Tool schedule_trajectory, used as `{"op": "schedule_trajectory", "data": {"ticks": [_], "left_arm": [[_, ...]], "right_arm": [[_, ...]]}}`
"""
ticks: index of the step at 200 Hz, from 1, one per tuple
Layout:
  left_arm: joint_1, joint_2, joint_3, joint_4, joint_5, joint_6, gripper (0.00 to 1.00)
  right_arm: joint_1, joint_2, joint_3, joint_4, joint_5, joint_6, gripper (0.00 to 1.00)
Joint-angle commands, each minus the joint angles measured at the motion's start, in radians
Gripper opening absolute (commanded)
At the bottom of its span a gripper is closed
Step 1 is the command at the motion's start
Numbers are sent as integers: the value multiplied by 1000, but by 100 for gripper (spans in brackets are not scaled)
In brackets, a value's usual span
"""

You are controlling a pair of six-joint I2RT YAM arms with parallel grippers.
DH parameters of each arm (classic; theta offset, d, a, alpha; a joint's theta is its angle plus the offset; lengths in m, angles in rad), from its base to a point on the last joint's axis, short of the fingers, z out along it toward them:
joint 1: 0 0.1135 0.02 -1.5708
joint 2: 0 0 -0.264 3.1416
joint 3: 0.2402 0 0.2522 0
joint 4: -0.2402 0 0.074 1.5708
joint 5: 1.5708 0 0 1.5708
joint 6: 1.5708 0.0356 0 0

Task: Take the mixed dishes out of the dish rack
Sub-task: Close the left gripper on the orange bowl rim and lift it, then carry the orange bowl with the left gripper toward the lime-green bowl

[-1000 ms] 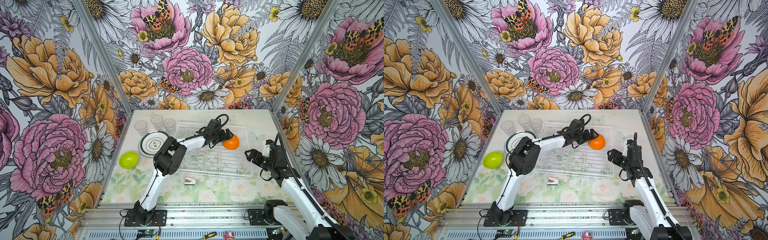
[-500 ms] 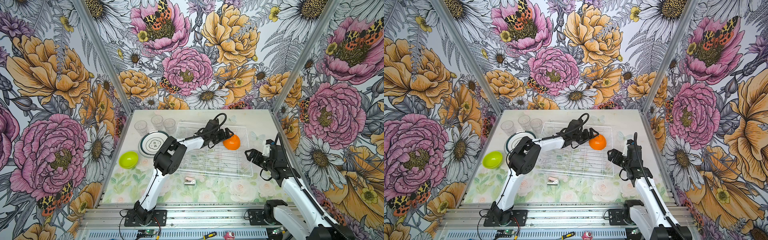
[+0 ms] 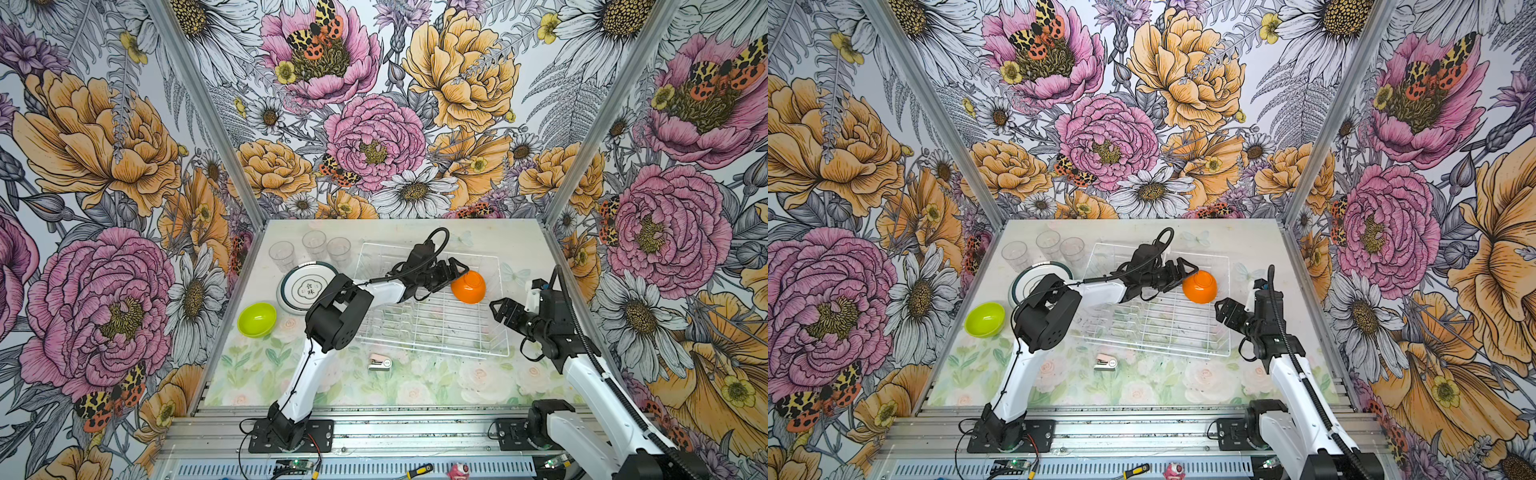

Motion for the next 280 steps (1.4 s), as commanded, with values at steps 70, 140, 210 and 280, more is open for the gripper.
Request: {"op": "schedule_trajectory", "data": {"ticks": [70,140,210,280], "left_arm": [[-36,-32,-13,232,102,-124,91],[-49,-17,-4,233,102,-142,79],[-62,38,34,232,76,-152,56],[-73,94,81,204,78,-151,34]], "right_arm": [[-6,-6,-6,32,23,-1,86],[-5,-5,-2,32,28,-1,86],[-6,-4,-6,31,34,-2,86],[-8,-5,-8,32,40,-3,86]]}}
